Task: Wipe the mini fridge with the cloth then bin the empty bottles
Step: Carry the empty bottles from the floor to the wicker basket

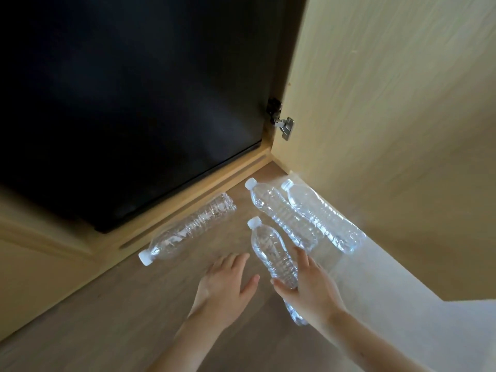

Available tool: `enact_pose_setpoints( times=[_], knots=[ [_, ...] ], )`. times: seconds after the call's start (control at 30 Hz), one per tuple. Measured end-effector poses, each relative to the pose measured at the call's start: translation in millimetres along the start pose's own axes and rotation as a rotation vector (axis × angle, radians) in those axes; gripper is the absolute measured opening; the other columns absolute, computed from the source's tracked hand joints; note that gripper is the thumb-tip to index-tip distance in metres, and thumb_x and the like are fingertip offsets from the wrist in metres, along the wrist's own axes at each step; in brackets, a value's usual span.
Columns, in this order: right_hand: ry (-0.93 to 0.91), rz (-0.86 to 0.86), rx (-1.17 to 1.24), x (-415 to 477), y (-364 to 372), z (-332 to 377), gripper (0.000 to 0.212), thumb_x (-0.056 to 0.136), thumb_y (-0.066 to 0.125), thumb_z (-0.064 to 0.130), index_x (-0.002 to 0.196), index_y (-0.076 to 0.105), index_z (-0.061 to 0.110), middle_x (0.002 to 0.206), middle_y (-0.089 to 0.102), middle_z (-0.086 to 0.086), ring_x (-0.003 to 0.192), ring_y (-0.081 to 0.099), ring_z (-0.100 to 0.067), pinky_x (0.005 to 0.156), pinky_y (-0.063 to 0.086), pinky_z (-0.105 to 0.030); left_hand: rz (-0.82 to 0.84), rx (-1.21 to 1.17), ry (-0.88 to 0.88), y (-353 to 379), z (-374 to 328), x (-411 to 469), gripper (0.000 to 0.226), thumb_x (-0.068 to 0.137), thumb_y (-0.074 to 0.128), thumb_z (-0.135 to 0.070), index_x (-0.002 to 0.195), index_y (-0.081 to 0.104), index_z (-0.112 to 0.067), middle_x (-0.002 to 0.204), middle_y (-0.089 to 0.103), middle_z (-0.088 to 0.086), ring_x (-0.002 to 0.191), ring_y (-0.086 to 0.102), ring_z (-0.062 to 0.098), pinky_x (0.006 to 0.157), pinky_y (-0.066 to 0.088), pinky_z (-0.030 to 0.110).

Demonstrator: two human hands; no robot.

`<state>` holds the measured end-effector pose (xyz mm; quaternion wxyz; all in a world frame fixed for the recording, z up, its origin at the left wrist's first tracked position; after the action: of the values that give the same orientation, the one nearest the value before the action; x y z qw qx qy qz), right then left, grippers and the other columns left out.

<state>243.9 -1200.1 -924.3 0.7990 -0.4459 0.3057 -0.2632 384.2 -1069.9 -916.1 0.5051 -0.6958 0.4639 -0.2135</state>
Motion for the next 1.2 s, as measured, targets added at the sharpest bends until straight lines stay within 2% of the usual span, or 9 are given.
enact_pose_setpoints(
  times=[0.23,0.37,0.5,0.63,0.73,0.93,1.03,1.1,1.2],
  knots=[
    [-0.038,-0.116,-0.001,9,-26,-2,0.069,0.088,0.061,0.055,0.146,0.04,0.024,0.132,0.058,0.002,0.122,0.057,-0.023,0.089,0.045,-0.031,-0.029,0.027,0.011,2,-6,-2,0.056,0.099,0.035,-0.054,0.147,0.038,-0.026,0.143,0.048,-0.012,0.133,0.042,0.011,0.106,0.036,0.025],
    [-0.117,-0.284,-0.021,43,-63,-10,0.059,0.088,0.07,0.038,0.14,0.052,0.015,0.131,0.061,-0.005,0.121,0.054,-0.027,0.095,0.044,-0.034,-0.16,0.045,0.071,-5,-23,3,0.045,0.085,0.068,-0.046,0.118,0.067,-0.014,0.107,0.07,-0.002,0.099,0.067,0.02,0.08,0.057,0.033],
    [-0.154,-0.231,-0.051,70,-69,-13,0.058,0.091,0.067,0.04,0.14,0.051,0.014,0.134,0.059,-0.006,0.122,0.051,-0.03,0.095,0.043,-0.036,-0.118,-0.172,-0.166,0,-33,8,0.051,0.089,0.052,-0.06,0.116,0.054,-0.017,0.11,0.059,-0.003,0.105,0.056,0.017,0.088,0.045,0.027],
    [-0.143,-0.159,-0.055,79,-58,-16,0.063,0.091,0.065,0.047,0.143,0.048,0.016,0.137,0.056,-0.005,0.123,0.051,-0.028,0.098,0.043,-0.035,0.043,-0.465,-0.452,21,-37,9,0.06,0.082,0.054,-0.071,0.11,0.045,-0.018,0.113,0.057,-0.001,0.11,0.056,0.02,0.094,0.045,0.032],
    [-0.14,-0.126,-0.055,82,-49,-20,0.065,0.091,0.062,0.051,0.145,0.046,0.017,0.138,0.056,-0.004,0.124,0.051,-0.027,0.097,0.044,-0.036,0.117,-0.528,-0.507,34,-43,13,0.057,0.08,0.054,-0.074,0.102,0.04,-0.023,0.106,0.059,-0.003,0.104,0.058,0.02,0.086,0.045,0.032],
    [-0.08,-0.066,-0.014,80,-41,-32,0.063,0.093,0.06,0.051,0.146,0.044,0.019,0.133,0.058,-0.002,0.124,0.049,-0.022,0.097,0.042,-0.034,0.121,-0.562,-0.559,46,-49,25,0.062,0.075,0.059,-0.073,0.1,0.049,-0.017,0.092,0.066,-0.002,0.091,0.065,0.019,0.069,0.044,0.03],
    [-0.051,-0.035,0.022,77,-37,-35,0.066,0.092,0.06,0.052,0.147,0.043,0.021,0.13,0.059,-0.002,0.123,0.046,-0.021,0.096,0.037,-0.03,0.12,-0.608,-0.593,49,-49,28,0.061,0.074,0.062,-0.068,0.09,0.056,-0.01,0.076,0.064,0.002,0.082,0.068,0.025,0.058,0.039,0.03],
    [-0.039,-0.017,0.03,76,-34,-37,0.068,0.091,0.061,0.054,0.148,0.042,0.021,0.127,0.061,-0.002,0.122,0.045,-0.022,0.095,0.037,-0.03,0.115,-0.641,-0.619,48,-48,28,0.053,0.069,0.062,-0.065,0.078,0.057,-0.013,0.061,0.06,-0.002,0.066,0.066,0.015,0.05,0.037,0.027],
    [-0.001,-0.005,0.05,73,-30,-38,0.07,0.087,0.064,0.054,0.146,0.044,0.021,0.122,0.064,0.0,0.12,0.043,-0.021,0.09,0.04,-0.031,0.078,-0.652,-0.668,43,-37,23,0.04,0.068,0.063,-0.059,0.071,0.06,-0.02,0.059,0.066,-0.006,0.055,0.06,0.005,0.05,0.041,0.025]
  ],
)
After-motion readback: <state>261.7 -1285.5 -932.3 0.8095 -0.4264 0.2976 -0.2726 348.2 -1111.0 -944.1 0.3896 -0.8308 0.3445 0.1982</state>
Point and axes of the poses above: each hand's wrist, its own x-axis towards the middle knuckle, its own y-axis out of the palm, z = x × y, the point moved 5 cm from there along x, towards the middle knuckle
